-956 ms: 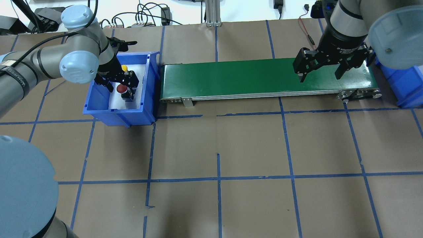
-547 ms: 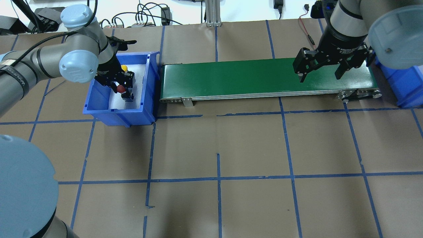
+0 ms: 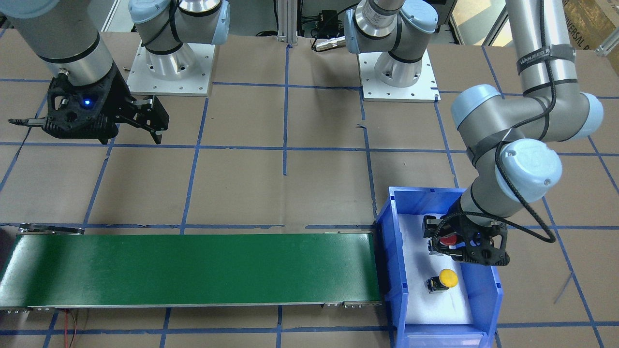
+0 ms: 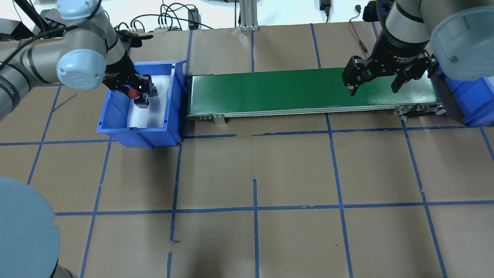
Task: Transport two buttons from left to right
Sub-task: 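Lift the red button with the left gripper and carry it onto the conveyor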
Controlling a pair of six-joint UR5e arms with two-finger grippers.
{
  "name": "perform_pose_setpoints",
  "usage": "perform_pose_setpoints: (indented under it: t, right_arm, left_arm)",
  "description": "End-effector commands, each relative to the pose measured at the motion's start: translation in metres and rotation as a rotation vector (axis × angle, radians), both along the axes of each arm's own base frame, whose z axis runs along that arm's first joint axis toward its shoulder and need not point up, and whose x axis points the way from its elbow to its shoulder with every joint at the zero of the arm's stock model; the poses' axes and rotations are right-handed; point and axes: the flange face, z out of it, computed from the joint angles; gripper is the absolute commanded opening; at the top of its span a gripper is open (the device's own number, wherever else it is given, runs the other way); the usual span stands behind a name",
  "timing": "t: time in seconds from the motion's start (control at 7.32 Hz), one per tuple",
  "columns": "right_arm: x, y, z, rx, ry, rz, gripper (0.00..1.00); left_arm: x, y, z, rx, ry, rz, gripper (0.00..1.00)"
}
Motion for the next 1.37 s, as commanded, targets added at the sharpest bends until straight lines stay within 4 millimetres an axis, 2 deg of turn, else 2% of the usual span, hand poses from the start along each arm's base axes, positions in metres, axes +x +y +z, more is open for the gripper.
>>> perform_pose_setpoints:
  t: [0.0, 0.14, 0.27, 0.55, 0.68, 0.96, 1.23]
  right_arm:
    - [0.001, 0.001, 0.000, 0.003, -0.002, 0.001, 1.00]
    - [0.001, 0.001, 0.000, 0.003, -0.003, 0.001, 1.00]
    - [0.001, 0.001, 0.000, 0.003, -0.005, 0.001, 1.00]
    - [0.001, 0.003, -0.004, 0.011, -0.005, 0.001, 1.00]
    - [0.001, 0.004, -0.005, 0.012, -0.005, 0.001, 1.00]
    - [0.001, 0.004, -0.005, 0.012, -0.005, 0.001, 1.00]
    - [0.002, 0.004, -0.005, 0.012, -0.005, 0.002, 1.00]
  left_arm:
    - [-0.007, 0.004, 0.062, -0.062, 0.002, 0.033, 0.37]
    - [-0.017, 0.001, 0.079, -0.058, 0.009, 0.046, 0.36]
    - [-0.044, -0.003, 0.087, -0.071, 0.011, 0.062, 0.36]
    - [-0.109, -0.014, 0.076, -0.074, 0.110, 0.173, 0.36]
    - [-0.129, -0.024, 0.075, -0.086, 0.122, 0.195, 0.36]
    - [-0.145, -0.033, 0.038, -0.037, 0.122, 0.199, 0.36]
    - [-0.159, -0.023, 0.008, 0.019, 0.142, 0.182, 0.36]
